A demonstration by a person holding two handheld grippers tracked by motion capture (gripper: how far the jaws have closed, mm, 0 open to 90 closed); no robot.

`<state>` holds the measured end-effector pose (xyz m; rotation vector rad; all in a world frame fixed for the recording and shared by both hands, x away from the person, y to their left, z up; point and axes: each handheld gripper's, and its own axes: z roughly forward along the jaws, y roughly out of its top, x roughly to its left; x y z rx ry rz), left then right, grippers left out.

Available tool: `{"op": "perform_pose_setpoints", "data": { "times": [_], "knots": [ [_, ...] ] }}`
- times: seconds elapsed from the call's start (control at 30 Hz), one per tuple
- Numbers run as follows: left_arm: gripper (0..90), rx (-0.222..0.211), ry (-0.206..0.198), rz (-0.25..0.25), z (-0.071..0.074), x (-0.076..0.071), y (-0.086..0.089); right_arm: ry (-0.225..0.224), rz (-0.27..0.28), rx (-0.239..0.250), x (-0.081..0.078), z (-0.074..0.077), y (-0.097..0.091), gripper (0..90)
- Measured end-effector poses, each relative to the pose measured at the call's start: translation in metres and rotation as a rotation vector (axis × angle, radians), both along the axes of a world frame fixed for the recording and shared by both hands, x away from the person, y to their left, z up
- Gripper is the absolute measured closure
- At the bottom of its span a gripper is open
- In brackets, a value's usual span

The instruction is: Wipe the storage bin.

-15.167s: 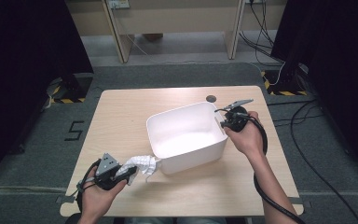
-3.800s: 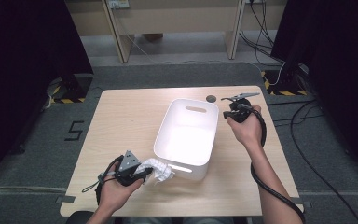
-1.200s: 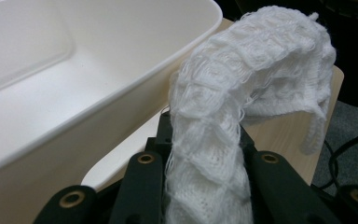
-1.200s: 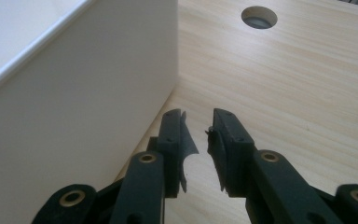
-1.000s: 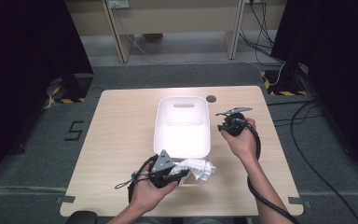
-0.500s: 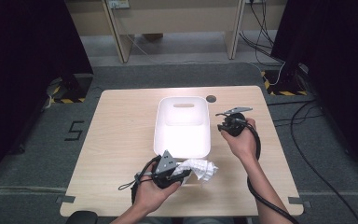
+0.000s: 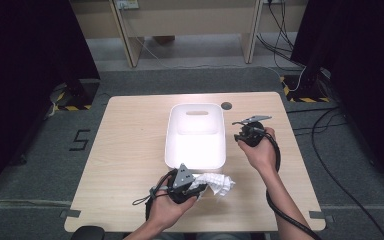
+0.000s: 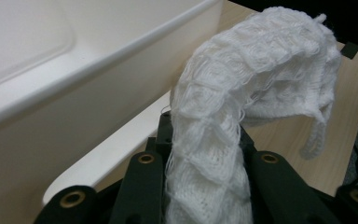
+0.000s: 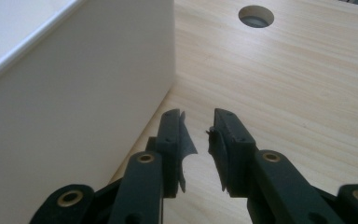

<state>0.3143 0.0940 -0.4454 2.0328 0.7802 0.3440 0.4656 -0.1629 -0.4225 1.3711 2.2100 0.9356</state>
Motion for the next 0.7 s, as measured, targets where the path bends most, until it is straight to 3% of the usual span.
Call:
{"op": "perform_pose_setpoints", "data": {
  "times": [0.33, 0.7],
  "knots": [
    [73.0, 0.043, -0.001, 0.004, -0.012, 0.001, -0.001, 0.0, 0.0, 0.001, 0.0, 0.001, 0.001, 73.2],
    [73.0, 0.052, 0.026, 0.015, -0.025, 0.003, -0.001, -0.002, -0.001, 0.0, 0.0, 0.002, 0.001, 73.1]
  ]
}}
